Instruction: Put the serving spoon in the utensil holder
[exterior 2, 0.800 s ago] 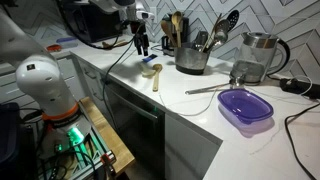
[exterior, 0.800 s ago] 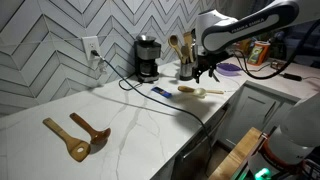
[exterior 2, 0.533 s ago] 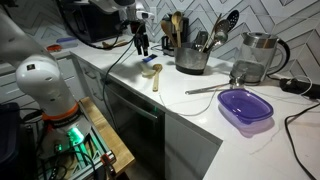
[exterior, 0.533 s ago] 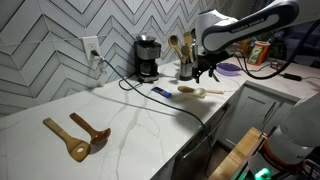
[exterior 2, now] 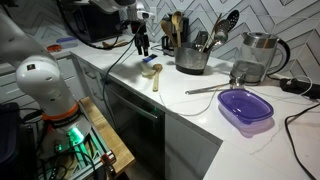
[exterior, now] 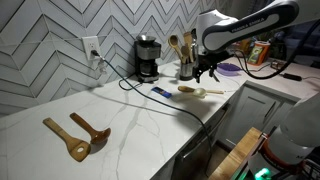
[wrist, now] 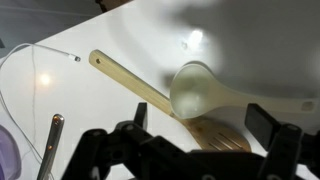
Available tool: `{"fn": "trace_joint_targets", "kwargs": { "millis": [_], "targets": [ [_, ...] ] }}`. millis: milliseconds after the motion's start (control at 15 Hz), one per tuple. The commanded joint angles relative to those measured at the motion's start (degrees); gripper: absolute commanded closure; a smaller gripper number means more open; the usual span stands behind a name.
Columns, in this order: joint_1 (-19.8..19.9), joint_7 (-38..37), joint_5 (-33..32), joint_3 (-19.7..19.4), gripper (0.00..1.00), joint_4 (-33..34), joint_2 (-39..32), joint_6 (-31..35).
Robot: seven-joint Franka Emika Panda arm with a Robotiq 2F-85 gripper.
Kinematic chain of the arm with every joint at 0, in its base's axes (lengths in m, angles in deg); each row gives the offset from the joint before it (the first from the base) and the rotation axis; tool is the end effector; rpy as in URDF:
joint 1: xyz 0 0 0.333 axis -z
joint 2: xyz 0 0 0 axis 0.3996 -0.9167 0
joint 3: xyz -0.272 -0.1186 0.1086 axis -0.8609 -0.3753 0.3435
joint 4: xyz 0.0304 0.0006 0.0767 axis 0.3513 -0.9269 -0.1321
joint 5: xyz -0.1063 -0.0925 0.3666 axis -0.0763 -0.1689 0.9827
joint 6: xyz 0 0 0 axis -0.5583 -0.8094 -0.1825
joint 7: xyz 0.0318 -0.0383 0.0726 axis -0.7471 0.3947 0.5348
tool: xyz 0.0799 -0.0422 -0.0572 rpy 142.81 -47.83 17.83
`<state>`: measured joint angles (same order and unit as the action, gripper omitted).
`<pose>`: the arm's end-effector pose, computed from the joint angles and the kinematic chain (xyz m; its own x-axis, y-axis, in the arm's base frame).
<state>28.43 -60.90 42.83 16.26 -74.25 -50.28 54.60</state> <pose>0.4342 0.0140 0.4473 0.9787 -0.2048 0.0102 -0.2012 -0.9497 0.2401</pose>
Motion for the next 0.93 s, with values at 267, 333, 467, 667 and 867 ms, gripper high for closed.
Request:
{"fn": "trace_joint_targets", "kwargs": {
  "millis": [267,333,467,667,867],
  "targets": [
    [6.1,7.2,-0.1,-14.1,0.0,-1.7,0.8,6.4],
    [7.5,8.9,0.1,-16.4,0.0,-1.2,0.4,8.6],
    [9.6,12.8,0.9,-20.2,0.0,-0.3,-0.4,12.7],
    [11.6,16.5,2.7,-24.6,0.0,2.7,-3.5,19.5],
    [11.4,19.1,7.5,-27.2,0.0,7.2,-7.9,26.3]
  ]
}}
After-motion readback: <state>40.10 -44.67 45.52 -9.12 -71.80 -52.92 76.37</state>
